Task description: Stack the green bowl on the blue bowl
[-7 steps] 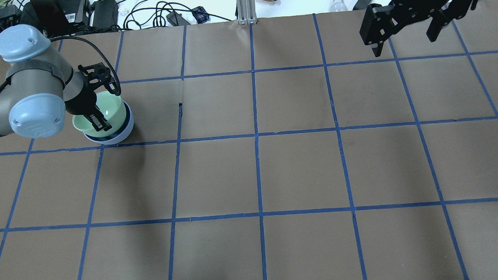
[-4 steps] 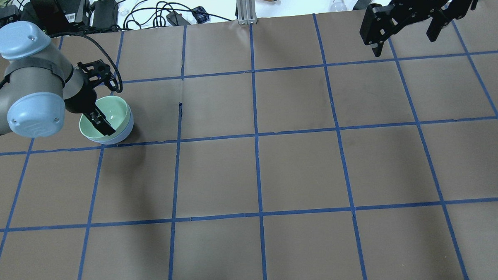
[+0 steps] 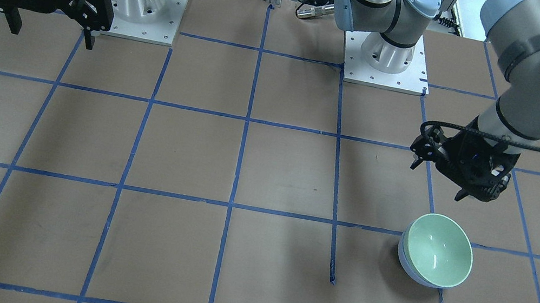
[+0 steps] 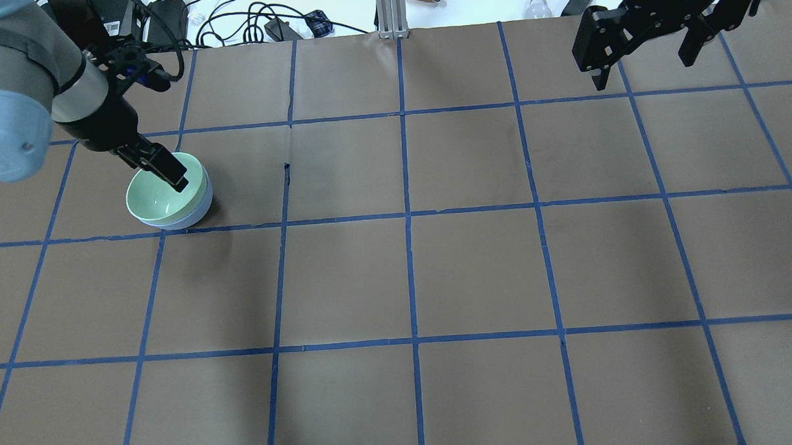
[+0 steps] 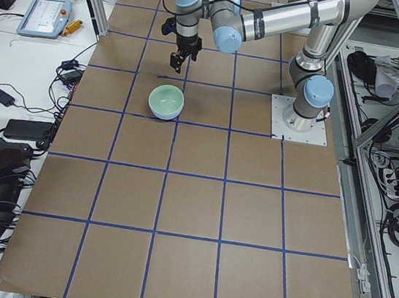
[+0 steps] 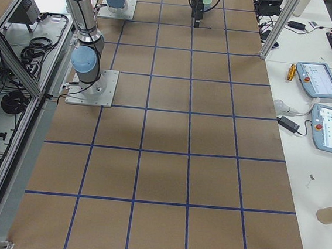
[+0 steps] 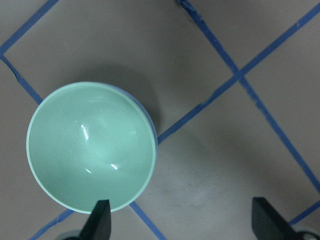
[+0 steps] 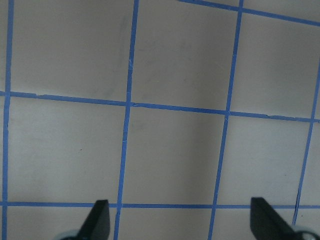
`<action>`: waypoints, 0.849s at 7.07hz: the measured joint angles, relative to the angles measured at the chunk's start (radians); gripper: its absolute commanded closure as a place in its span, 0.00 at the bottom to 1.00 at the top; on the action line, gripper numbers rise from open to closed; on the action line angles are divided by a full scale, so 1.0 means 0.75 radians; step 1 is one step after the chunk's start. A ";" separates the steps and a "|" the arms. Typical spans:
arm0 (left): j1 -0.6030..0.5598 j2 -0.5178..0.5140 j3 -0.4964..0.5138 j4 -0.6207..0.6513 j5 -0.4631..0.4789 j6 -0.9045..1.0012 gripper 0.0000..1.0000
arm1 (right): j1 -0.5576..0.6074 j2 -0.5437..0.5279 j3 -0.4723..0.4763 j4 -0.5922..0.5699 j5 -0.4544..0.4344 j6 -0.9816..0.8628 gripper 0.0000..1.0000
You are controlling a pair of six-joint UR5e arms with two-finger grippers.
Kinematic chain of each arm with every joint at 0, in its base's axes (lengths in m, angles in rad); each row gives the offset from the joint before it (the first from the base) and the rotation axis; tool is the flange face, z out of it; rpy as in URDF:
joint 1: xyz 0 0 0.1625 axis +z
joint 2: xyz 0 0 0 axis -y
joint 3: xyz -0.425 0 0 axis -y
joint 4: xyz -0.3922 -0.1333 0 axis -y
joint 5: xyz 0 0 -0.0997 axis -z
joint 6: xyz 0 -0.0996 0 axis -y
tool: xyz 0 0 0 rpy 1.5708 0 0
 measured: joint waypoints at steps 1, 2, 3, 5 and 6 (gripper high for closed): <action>-0.034 0.037 0.056 -0.110 -0.011 -0.253 0.00 | 0.000 0.000 0.000 0.000 0.000 0.000 0.00; -0.077 0.062 0.081 -0.159 -0.016 -0.476 0.00 | 0.000 0.000 0.000 0.000 0.000 0.000 0.00; -0.127 0.079 0.093 -0.178 -0.014 -0.605 0.00 | 0.000 0.000 0.000 0.000 0.000 0.000 0.00; -0.211 0.119 0.098 -0.213 -0.009 -0.801 0.00 | 0.000 0.000 0.000 0.000 0.000 0.000 0.00; -0.232 0.129 0.098 -0.222 -0.016 -0.878 0.00 | 0.000 0.000 0.000 0.000 0.000 0.000 0.00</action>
